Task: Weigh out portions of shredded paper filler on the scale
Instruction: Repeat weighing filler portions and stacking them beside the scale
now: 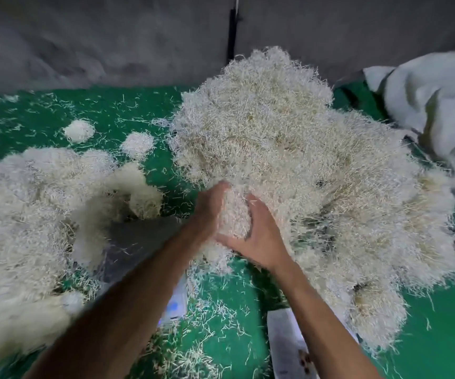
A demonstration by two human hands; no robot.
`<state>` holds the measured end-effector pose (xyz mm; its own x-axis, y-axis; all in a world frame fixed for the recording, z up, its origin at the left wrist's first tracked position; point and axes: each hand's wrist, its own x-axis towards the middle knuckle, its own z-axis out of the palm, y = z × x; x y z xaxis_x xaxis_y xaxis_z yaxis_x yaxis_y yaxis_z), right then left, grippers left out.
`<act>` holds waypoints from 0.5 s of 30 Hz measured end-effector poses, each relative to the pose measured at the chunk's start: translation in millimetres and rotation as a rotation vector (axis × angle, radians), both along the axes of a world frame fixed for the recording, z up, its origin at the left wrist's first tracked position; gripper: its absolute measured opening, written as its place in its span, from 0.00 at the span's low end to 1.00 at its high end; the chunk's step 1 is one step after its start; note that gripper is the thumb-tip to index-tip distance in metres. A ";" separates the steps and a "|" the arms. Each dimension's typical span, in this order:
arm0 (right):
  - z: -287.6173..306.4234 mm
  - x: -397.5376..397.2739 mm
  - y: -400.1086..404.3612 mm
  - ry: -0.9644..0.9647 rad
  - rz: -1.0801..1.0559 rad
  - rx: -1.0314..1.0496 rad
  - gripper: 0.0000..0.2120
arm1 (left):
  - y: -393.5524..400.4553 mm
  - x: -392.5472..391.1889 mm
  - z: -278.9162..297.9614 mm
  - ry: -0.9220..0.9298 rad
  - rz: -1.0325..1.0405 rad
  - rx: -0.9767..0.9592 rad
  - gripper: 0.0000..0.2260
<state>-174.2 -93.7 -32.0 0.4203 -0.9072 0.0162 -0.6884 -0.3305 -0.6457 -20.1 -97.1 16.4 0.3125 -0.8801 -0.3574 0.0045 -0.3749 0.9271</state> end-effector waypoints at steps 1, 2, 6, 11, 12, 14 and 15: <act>3.3 -5.3 -5.4 0.084 0.007 -0.072 0.56 | -5.1 4.9 22.1 0.073 0.011 0.018 0.20; 8.7 -9.7 -11.5 0.142 -0.011 -0.134 0.56 | -11.8 8.7 40.8 0.109 0.025 0.065 0.27; 41.0 -18.2 -43.5 0.208 -0.186 -0.169 0.50 | -31.1 10.3 107.6 -0.038 -0.129 0.050 0.51; 94.7 -45.2 -83.3 0.440 -0.352 -0.187 0.37 | -39.5 25.4 169.9 -0.217 -0.171 -0.085 0.49; 99.5 -53.0 -85.0 0.484 -0.372 -0.157 0.33 | -39.7 29.5 184.3 -0.216 -0.136 -0.124 0.46; 101.5 -65.0 -81.1 0.569 -0.399 -0.065 0.27 | -42.9 40.8 214.1 -0.146 -0.008 -0.198 0.33; 102.0 -67.7 -76.5 0.609 -0.379 -0.026 0.28 | -43.8 46.6 228.3 -0.086 0.041 -0.225 0.28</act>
